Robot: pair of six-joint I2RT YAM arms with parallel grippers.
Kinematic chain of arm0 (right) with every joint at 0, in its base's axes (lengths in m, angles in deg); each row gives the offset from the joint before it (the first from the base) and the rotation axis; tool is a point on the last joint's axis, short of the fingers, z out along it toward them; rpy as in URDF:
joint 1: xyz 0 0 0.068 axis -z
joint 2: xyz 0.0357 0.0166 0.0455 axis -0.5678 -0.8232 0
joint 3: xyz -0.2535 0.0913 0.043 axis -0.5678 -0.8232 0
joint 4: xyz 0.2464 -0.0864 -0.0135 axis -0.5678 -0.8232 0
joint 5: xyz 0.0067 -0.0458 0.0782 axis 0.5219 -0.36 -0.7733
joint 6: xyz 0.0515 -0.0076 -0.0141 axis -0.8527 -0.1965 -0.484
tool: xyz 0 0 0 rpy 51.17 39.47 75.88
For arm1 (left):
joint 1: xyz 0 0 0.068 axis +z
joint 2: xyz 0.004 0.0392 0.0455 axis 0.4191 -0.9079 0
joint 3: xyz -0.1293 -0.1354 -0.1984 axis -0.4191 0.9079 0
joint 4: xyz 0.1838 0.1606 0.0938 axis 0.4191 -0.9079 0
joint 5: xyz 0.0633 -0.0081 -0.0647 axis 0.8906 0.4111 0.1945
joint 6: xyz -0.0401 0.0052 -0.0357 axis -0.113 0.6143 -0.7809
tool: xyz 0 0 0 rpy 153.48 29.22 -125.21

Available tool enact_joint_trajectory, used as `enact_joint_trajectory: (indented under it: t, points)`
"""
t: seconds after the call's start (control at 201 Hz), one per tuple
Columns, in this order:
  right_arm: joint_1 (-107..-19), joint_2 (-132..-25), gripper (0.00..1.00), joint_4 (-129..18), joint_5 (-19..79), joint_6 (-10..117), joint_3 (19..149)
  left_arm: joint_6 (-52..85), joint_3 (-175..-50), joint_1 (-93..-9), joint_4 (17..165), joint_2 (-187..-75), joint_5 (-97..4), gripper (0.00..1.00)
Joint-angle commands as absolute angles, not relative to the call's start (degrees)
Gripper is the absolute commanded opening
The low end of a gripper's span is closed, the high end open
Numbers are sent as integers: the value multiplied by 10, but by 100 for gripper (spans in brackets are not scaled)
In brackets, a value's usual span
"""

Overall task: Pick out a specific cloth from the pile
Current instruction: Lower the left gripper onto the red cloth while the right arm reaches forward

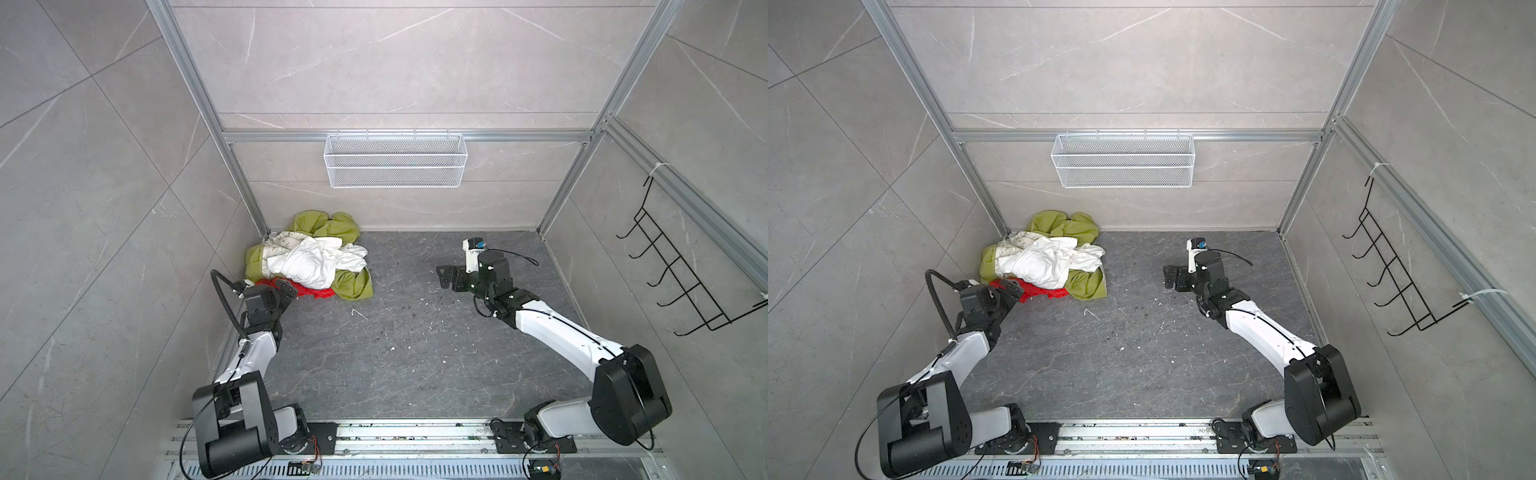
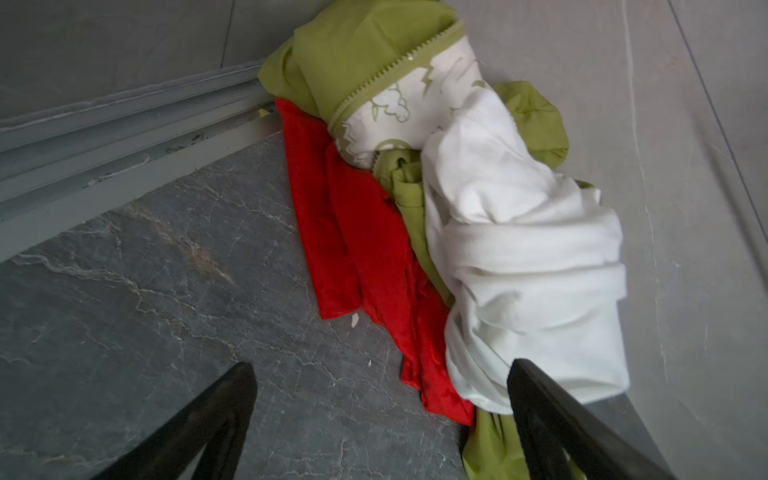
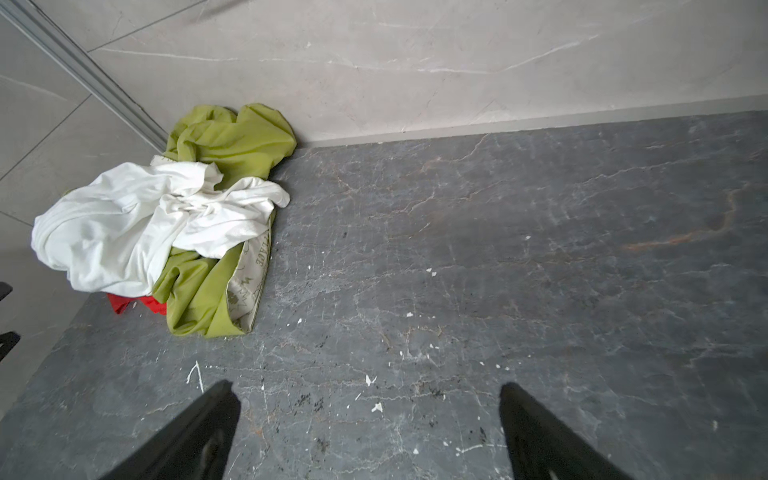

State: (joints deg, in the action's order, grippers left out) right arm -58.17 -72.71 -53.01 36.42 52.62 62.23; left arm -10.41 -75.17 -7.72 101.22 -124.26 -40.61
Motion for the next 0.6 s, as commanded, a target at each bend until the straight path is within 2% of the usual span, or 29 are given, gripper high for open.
enact_joint_trajectory:
  t: [0.0, 0.139, 0.324, 0.598]
  points:
    - [-586, -735, 100, -523, 330, 521, 623, -132, -786, -55, 1083, -1279, -458, 95]
    - [-585, -740, 100, -526, 326, 526, 625, -164, -782, -24, 1130, -1322, -488, 87]
    - [-585, -741, 100, -526, 317, 529, 626, -216, -783, 22, 1191, -1388, -569, 69]
    - [-586, -751, 100, -523, 298, 527, 637, -237, -803, 34, 1205, -1431, -611, 66]
